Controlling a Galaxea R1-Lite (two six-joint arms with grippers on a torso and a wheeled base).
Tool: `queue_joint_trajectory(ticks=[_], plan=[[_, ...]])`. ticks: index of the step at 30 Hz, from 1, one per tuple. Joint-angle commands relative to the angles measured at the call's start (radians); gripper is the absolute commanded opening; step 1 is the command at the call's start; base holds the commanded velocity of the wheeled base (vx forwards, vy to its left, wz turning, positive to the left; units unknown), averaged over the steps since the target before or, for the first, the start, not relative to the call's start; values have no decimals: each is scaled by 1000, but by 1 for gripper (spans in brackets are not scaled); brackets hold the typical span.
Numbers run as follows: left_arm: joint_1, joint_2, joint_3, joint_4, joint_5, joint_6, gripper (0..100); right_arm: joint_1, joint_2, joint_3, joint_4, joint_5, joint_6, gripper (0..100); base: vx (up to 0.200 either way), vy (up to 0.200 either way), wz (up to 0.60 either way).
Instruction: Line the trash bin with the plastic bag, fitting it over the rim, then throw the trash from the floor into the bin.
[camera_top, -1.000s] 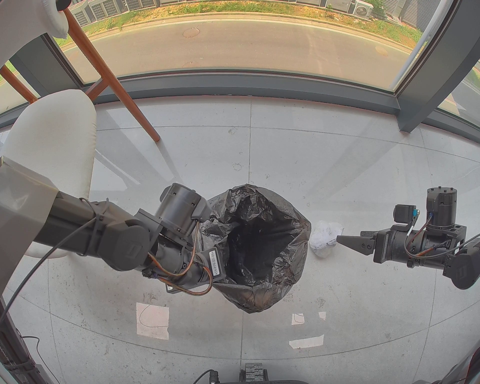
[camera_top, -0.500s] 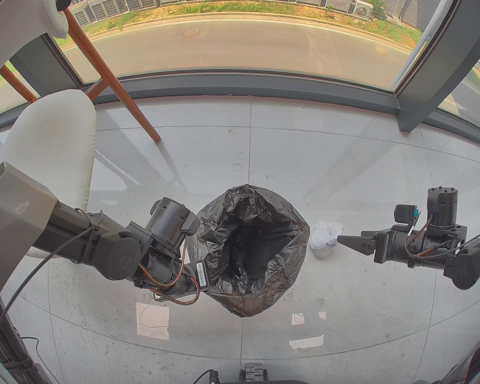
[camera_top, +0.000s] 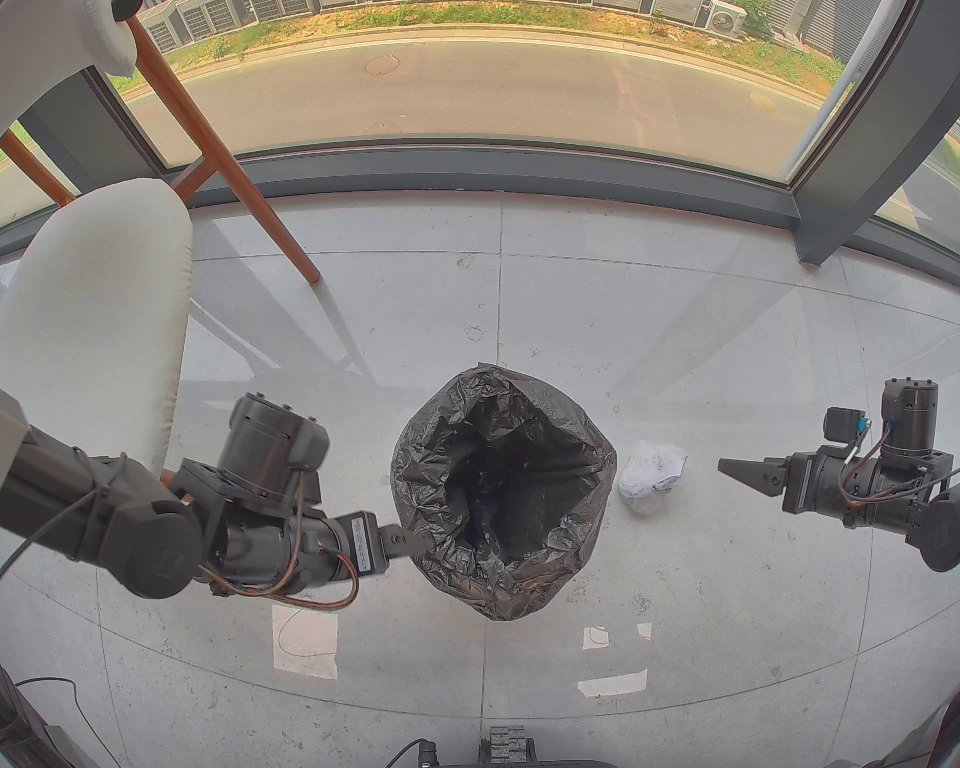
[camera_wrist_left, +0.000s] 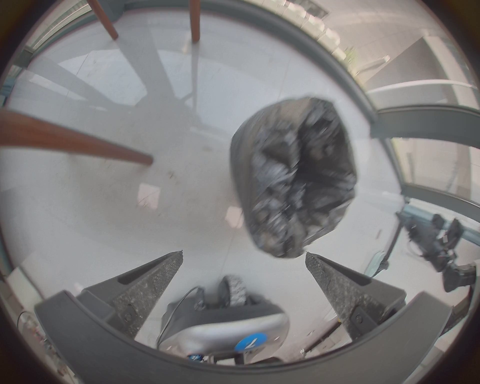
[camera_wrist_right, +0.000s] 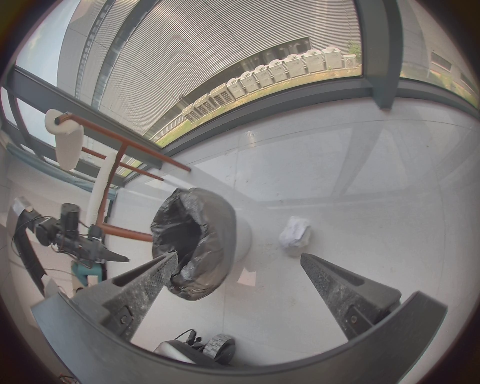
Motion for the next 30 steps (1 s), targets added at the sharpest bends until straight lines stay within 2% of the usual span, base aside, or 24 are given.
queue_joint_trajectory(ticks=[1, 3, 7, 11, 18, 22, 30], plan=[[18, -130, 108, -154, -72, 6, 100, -143, 112, -8, -101, -1, -55, 100, 0, 0, 0], [20, -134, 144, -210, -92, 10, 100, -168, 165, -9, -170, -1, -89, 100, 0, 0, 0], [20, -136, 157, -309, -92, 24, 100, -168, 260, -22, -265, -2, -100, 100, 0, 0, 0], [24, -136, 133, -336, -95, 41, 100, -137, 346, -98, -281, -10, -100, 100, 0, 0, 0], [36, -162, 105, -336, -118, 30, 100, -129, 465, -219, -281, -24, -89, 100, 0, 0, 0], [53, -168, 113, -338, -165, 27, 100, -118, 517, -259, -285, -39, -88, 100, -200, 0, 0], [53, -183, 148, -339, -162, 32, 100, -103, 600, -339, -285, -56, -88, 100, -200, 0, 0]])
